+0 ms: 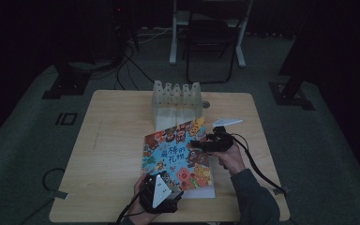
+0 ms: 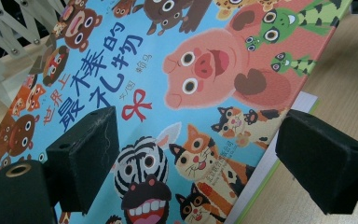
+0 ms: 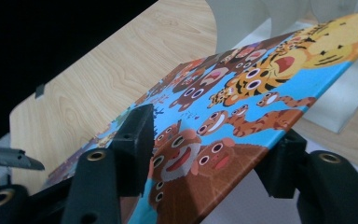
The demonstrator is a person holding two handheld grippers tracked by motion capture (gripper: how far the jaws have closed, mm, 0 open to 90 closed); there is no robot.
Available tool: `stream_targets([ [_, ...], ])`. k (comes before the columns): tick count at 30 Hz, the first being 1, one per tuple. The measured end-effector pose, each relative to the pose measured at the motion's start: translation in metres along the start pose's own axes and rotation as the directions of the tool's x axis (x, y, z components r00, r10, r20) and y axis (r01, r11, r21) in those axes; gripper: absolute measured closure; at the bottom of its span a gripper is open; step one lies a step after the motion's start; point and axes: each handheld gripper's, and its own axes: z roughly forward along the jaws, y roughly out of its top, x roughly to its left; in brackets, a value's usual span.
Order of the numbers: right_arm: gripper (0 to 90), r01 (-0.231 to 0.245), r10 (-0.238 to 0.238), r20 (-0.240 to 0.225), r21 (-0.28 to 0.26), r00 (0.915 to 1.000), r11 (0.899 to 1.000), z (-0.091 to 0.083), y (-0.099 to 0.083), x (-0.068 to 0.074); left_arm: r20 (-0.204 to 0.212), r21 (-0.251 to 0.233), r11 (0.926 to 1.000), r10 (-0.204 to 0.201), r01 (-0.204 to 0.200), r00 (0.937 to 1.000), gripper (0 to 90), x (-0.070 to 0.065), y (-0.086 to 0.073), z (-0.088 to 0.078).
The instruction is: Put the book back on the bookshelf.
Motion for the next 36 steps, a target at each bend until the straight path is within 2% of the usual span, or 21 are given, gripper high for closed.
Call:
stream_targets([
  [5,49.3,-0.035,0.035,0.008,0.003,0.9993,0.999,0.0,0.0,0.0,0.024,-0.005,0.9997,-0.024,0.024,0.9994,14.4,0.001,-0.001,0.0],
  [10,51.9,-0.05,0.05,0.014,0.023,0.9987,0.998,0.0,0.0,-0.001,0.044,-0.053,0.9979,-0.035,0.038,0.9984,14.7,0.004,0.0,-0.011],
  [13,56.9,-0.053,0.053,0.004,0.033,0.9986,0.998,0.0,0.0,-0.002,0.035,-0.07,0.9957,-0.058,0.061,0.9977,14.7,0.016,-0.001,-0.023],
  [14,56.9,-0.053,0.053,0.004,0.033,0.9986,0.998,0.0,0.0,-0.002,0.035,-0.07,0.9957,-0.058,0.061,0.9977,14.7,0.016,-0.001,-0.023],
  [18,60.0,-0.062,0.063,-0.018,0.024,0.9979,0.998,-0.001,0.001,-0.003,0.009,-0.055,0.9924,-0.109,0.11,0.994,14.8,0.035,-0.005,-0.026],
  [20,61.8,-0.066,0.067,-0.027,0.008,0.9974,0.998,-0.001,0.002,-0.003,0.02,-0.037,0.9878,-0.151,0.152,0.9883,16.0,0.046,-0.008,-0.027],
  [21,63.0,-0.065,0.064,-0.033,-0.004,0.9974,0.998,-0.001,0.002,-0.002,0.038,-0.026,0.9811,-0.19,0.192,0.9809,19.2,0.056,-0.011,-0.028],
  [22,63.0,-0.065,0.064,-0.033,-0.004,0.9974,0.998,-0.001,0.002,-0.002,0.038,-0.026,0.9811,-0.19,0.192,0.9809,21.3,0.056,-0.011,-0.028],
  [23,63.2,-0.061,0.061,-0.033,-0.007,0.9976,0.998,-0.001,0.002,-0.001,0.048,-0.023,0.9733,-0.227,0.228,0.9727,22.3,0.066,-0.015,-0.028],
  [24,63.2,-0.061,0.061,-0.033,-0.007,0.9976,0.998,-0.001,0.002,-0.001,0.048,-0.023,0.9733,-0.227,0.228,0.9727,24.2,0.066,-0.015,-0.028],
  [25,63.4,-0.057,0.057,-0.032,-0.009,0.9979,0.998,-0.002,0.002,-0.001,0.057,-0.015,0.9637,-0.265,0.266,0.9625,24.8,0.076,-0.019,-0.028],
  [26,63.5,-0.054,0.053,-0.031,-0.012,0.9981,0.998,-0.002,0.002,-0.001,0.057,-0.015,0.9637,-0.265,0.266,0.9625,26.0,0.076,-0.019,-0.028],
  [27,63.6,-0.049,0.049,-0.03,-0.015,0.9984,0.999,-0.002,0.002,0.0,0.06,-0.009,0.955,-0.295,0.297,0.9534,27.2,0.085,-0.023,-0.028],
  [28,63.6,-0.049,0.049,-0.03,-0.015,0.9984,0.999,-0.002,0.002,0.0,0.06,-0.009,0.955,-0.295,0.297,0.9534,28.1,0.085,-0.023,-0.028],
  [29,63.6,-0.044,0.043,-0.028,-0.019,0.9987,0.999,-0.002,0.002,0.0,0.07,-0.003,0.9458,-0.324,0.325,0.9435,29.2,0.093,-0.026,-0.027],
  [31,63.7,-0.041,0.04,-0.027,-0.022,0.9988,0.999,-0.002,0.001,0.001,0.075,-0.001,0.9428,-0.332,0.333,0.9402,30.2,0.096,-0.028,-0.027],
  [32,63.7,-0.037,0.036,-0.027,-0.024,0.999,0.999,-0.002,0.001,0.001,0.082,-0.001,0.9385,-0.344,0.345,0.9354,31.3,0.099,-0.029,-0.027],
  [33,63.8,-0.031,0.03,-0.026,-0.028,0.9992,0.999,-0.002,0.001,0.002,0.106,0.008,0.9284,-0.37,0.371,0.9229,35.1,0.105,-0.032,-0.026],
  [34,63.8,-0.031,0.03,-0.026,-0.028,0.9992,0.999,-0.002,0.001,0.002,0.106,0.008,0.9284,-0.37,0.371,0.9229,35.2,0.105,-0.032,-0.026],
  [35,63.8,-0.025,0.024,-0.025,-0.032,0.9994,0.999,-0.003,0.001,0.003,0.122,0.025,0.9166,-0.399,0.399,0.9088,35.4,0.111,-0.035,-0.024],
  [36,63.8,-0.025,0.024,-0.025,-0.032,0.9994,0.999,-0.003,0.001,0.003,0.122,0.025,0.9166,-0.399,0.399,0.9088,36.5,0.111,-0.035,-0.024],
])
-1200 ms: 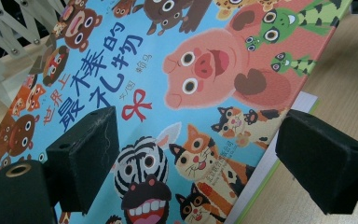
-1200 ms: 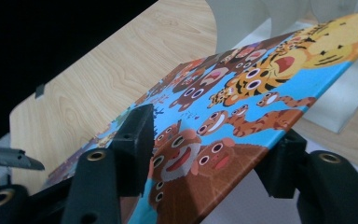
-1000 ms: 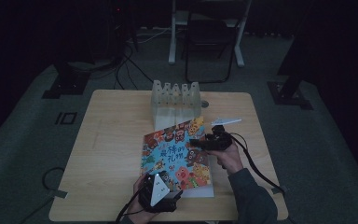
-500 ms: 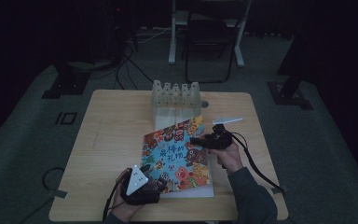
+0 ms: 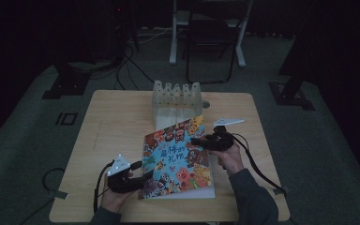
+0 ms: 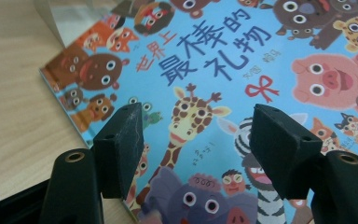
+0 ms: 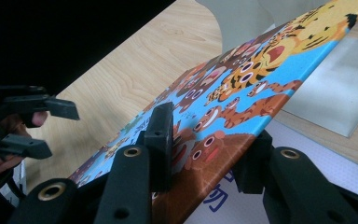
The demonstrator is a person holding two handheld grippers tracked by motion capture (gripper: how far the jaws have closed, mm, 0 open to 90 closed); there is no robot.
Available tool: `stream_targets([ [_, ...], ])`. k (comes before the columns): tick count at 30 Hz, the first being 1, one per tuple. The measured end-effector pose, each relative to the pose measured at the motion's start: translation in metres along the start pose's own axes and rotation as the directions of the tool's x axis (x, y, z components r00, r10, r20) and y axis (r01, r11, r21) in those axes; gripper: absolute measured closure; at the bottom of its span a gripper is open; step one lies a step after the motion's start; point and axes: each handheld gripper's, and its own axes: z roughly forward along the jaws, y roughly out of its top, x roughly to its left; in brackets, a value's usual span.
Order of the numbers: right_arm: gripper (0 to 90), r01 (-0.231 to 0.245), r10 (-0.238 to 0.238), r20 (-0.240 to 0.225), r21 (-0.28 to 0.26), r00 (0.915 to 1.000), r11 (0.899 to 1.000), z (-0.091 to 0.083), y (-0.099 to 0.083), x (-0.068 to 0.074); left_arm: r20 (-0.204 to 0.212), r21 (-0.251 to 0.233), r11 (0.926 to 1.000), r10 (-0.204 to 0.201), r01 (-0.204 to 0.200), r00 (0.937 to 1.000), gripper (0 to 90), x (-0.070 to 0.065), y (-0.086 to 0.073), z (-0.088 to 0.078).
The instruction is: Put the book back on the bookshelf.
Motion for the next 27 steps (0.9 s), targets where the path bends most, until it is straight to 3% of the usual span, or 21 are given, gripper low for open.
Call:
stream_targets([
  [5,63.8,0.022,-0.022,0.001,-0.011,0.9998,1.0,-0.002,0.0,0.002,0.009,0.032,0.9986,-0.042,0.041,0.9991,37.9,0.012,0.0,0.002],
  [8,63.8,0.027,-0.027,0.001,-0.012,0.9996,1.0,-0.002,0.0,0.003,0.011,0.031,0.998,-0.055,0.055,0.9984,36.9,0.014,0.0,0.003],
  [11,63.7,0.042,-0.041,0.003,-0.02,0.9991,0.999,-0.003,-0.001,0.005,0.02,0.012,0.9973,-0.073,0.073,0.9971,29.4,0.018,0.002,0.001],
  [17,63.7,0.057,-0.057,0.003,-0.026,0.9984,0.998,-0.006,-0.001,0.007,0.023,0.003,0.9961,-0.088,0.088,0.9958,27.5,0.024,0.005,-0.001],
  [22,63.8,0.072,-0.071,0.003,-0.033,0.9974,0.997,-0.008,-0.001,0.009,0.007,0.007,0.9963,-0.085,0.085,0.9963,25.3,0.027,0.006,0.0],
  [27,63.8,0.094,-0.094,0.006,-0.047,0.9956,0.994,-0.012,-0.001,0.012,-0.003,0.026,0.9982,-0.054,0.054,0.9985,19.5,0.027,0.01,0.003],
])
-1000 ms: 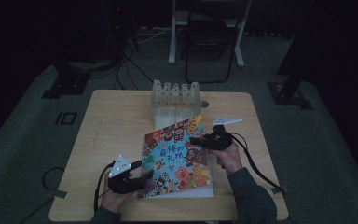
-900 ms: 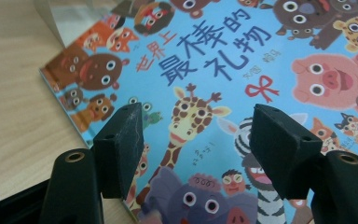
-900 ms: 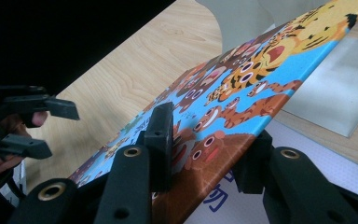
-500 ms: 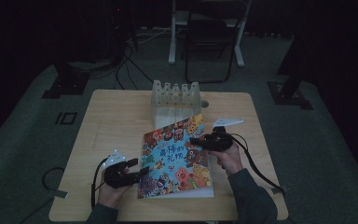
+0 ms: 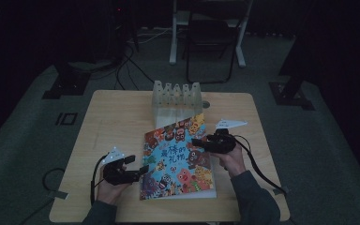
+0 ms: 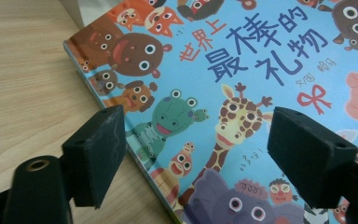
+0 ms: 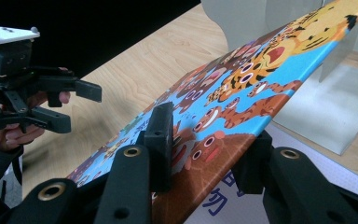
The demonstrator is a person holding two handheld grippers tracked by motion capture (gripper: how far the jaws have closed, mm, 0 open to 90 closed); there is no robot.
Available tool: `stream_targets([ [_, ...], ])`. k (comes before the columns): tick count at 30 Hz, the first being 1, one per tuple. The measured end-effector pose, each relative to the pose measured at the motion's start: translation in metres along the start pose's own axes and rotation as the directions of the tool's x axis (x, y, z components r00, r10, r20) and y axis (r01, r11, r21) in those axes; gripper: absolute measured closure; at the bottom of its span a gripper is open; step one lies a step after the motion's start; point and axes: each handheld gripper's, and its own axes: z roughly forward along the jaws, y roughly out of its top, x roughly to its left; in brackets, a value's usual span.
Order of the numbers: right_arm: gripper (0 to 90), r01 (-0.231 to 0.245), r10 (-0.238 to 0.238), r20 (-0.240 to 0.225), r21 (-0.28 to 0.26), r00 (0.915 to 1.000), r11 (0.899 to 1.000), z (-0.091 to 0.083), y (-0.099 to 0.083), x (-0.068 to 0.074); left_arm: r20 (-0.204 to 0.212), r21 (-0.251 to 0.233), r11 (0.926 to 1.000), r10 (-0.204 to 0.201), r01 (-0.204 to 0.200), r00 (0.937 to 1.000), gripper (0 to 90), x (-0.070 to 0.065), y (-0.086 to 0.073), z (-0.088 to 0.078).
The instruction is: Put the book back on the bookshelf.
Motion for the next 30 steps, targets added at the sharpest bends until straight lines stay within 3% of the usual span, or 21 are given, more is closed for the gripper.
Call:
stream_targets([
  [15,64.1,0.06,-0.06,0.006,-0.04,0.9982,0.997,-0.009,0.0,0.008,-0.029,-0.012,0.9999,0.004,-0.004,0.9996,20.8,0.006,0.006,0.007],
  [30,64.1,0.133,-0.134,-0.005,-0.077,0.991,0.988,-0.017,0.0,0.015,-0.041,-0.063,0.9977,0.022,-0.025,0.9989,24.5,0.014,0.013,0.001],
])
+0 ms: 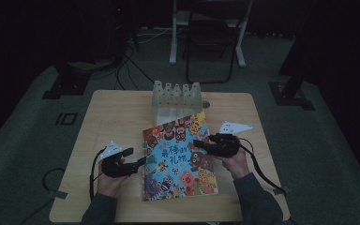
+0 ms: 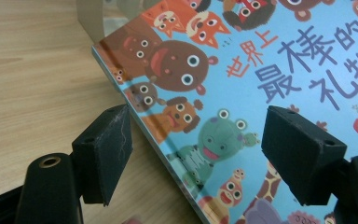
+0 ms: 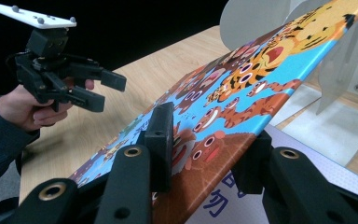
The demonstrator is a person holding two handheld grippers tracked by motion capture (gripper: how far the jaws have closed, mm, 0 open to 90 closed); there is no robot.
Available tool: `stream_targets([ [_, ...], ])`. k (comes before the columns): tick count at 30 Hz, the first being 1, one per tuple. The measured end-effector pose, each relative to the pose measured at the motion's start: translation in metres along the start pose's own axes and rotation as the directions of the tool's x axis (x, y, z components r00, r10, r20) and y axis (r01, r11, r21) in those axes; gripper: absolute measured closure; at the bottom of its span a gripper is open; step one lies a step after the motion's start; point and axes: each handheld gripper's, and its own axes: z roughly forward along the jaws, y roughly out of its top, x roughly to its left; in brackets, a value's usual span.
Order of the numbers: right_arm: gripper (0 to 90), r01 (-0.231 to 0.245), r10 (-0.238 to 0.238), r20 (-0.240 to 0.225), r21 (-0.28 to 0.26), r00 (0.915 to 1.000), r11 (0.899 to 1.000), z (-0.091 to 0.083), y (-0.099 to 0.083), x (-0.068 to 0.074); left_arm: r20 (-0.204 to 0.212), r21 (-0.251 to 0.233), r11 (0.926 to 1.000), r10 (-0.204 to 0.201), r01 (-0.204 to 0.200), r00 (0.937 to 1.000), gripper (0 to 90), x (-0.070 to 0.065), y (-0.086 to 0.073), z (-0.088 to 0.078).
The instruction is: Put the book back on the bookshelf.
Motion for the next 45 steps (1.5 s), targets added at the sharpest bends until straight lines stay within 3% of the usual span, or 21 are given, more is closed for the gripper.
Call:
stream_targets([
  [27,64.2,0.093,-0.093,-0.009,-0.044,0.9956,0.995,-0.01,0.001,0.009,0.038,-0.031,0.9995,0.003,-0.001,0.9993,24.7,0.009,0.02,0.009],
  [34,64.2,0.12,-0.121,-0.014,-0.058,0.9925,0.991,-0.013,0.001,0.012,0.072,-0.039,0.9991,-0.013,0.016,0.9973,22.8,0.015,0.024,0.015],
  [43,64.2,0.138,-0.139,-0.015,-0.068,0.9901,0.988,-0.015,0.001,0.014,0.067,-0.019,0.9994,-0.027,0.029,0.9974,21.4,0.021,0.028,0.021],
  [45,64.2,0.144,-0.146,-0.016,-0.072,0.9892,0.987,-0.016,0.001,0.015,0.074,-0.021,0.9985,-0.048,0.05,0.9961,20.2,0.025,0.028,0.023],
])
